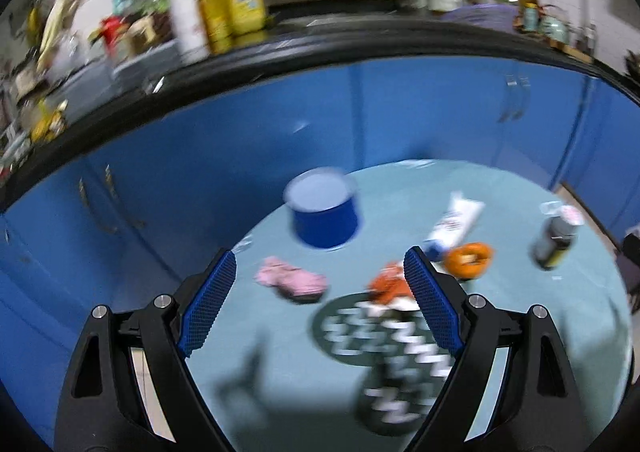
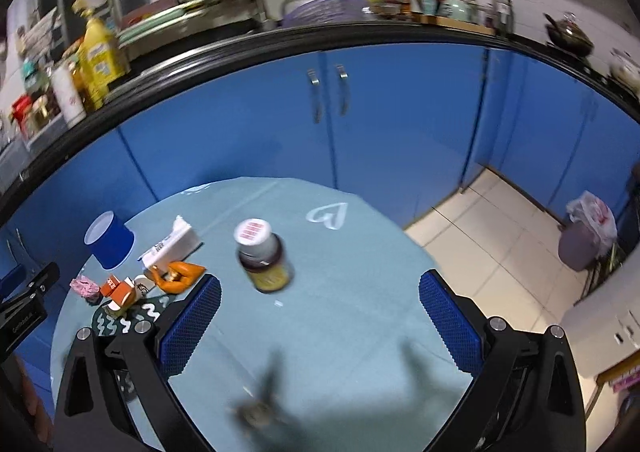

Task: Collect trash
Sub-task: 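Grasp the pink wrapper with the left gripper while the right gripper grasps the brown medicine bottle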

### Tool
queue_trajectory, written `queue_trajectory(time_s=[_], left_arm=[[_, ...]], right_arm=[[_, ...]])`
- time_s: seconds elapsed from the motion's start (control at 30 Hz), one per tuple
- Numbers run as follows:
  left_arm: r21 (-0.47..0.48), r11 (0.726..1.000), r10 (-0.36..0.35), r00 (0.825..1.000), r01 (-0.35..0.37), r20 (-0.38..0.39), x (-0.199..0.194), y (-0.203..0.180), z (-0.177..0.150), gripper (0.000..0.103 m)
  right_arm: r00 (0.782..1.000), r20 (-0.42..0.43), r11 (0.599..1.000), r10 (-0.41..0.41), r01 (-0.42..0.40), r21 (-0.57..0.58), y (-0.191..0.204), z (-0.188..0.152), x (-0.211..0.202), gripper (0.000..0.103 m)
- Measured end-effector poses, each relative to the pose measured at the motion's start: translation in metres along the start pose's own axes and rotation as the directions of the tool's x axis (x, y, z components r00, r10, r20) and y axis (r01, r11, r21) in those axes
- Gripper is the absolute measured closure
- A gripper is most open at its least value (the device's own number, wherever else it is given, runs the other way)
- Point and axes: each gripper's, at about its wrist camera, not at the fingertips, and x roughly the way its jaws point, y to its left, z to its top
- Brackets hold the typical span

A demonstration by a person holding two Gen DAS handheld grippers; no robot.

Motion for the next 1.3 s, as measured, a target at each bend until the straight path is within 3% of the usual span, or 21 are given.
queue_trajectory(time_s=[0.23,0.57,0.7,0.77,0.8,0.83,1.0,1.1,1.3], left_arm=[[-0.047,0.998,-0.035,0.993,0.03,-0.109,0.054,0.034,-0.009,0.018],[-0.034,0.998,-0.062,0.974,0.056,-0.216,0.101,0.031,-0.023,0.018],[-0.077,0.996,-0.072,0.965,0.054,-0.254,0.112,0.039,-0.029,0.019],[-0.082,0.995,-0.071,0.967,0.052,-0.245,0.11,0.039,-0.029,0.024],[-0.078,0.996,-0.069,0.967,0.051,-0.244,0.109,0.039,-0.029,0.027],[-0.074,0.996,-0.067,0.969,0.051,-0.239,0.108,0.038,-0.03,0.031],[-0.069,0.997,-0.05,0.973,0.035,-0.224,0.099,0.04,-0.032,0.056],[-0.103,0.993,-0.08,0.971,0.058,-0.224,0.097,0.045,-0.027,0.068],[-0.103,0.991,-0.102,0.977,0.084,-0.188,0.076,0.041,-0.021,0.074]], right_arm=[[0.998,-0.053,0.999,-0.024,0.022,-0.031,0.028,0.005,0.045,0.006],[0.994,-0.107,0.999,-0.038,0.034,-0.04,0.041,0.006,0.085,0.006],[0.992,-0.117,0.999,-0.037,0.032,-0.045,0.042,0.005,0.093,0.012],[0.99,-0.137,0.998,-0.032,0.025,-0.053,0.042,0.004,0.097,0.044],[0.987,-0.158,0.998,-0.03,0.022,-0.055,0.042,0.002,0.101,0.055],[0.987,-0.157,0.998,-0.027,0.018,-0.057,0.041,0.001,0.101,0.059],[0.989,-0.146,0.997,-0.016,0.004,-0.08,0.045,-0.004,0.096,0.06],[0.989,-0.148,0.996,-0.011,-0.003,-0.089,0.047,-0.007,0.091,0.06],[0.991,-0.134,0.996,0.007,-0.019,-0.091,0.047,-0.007,0.075,0.06]])
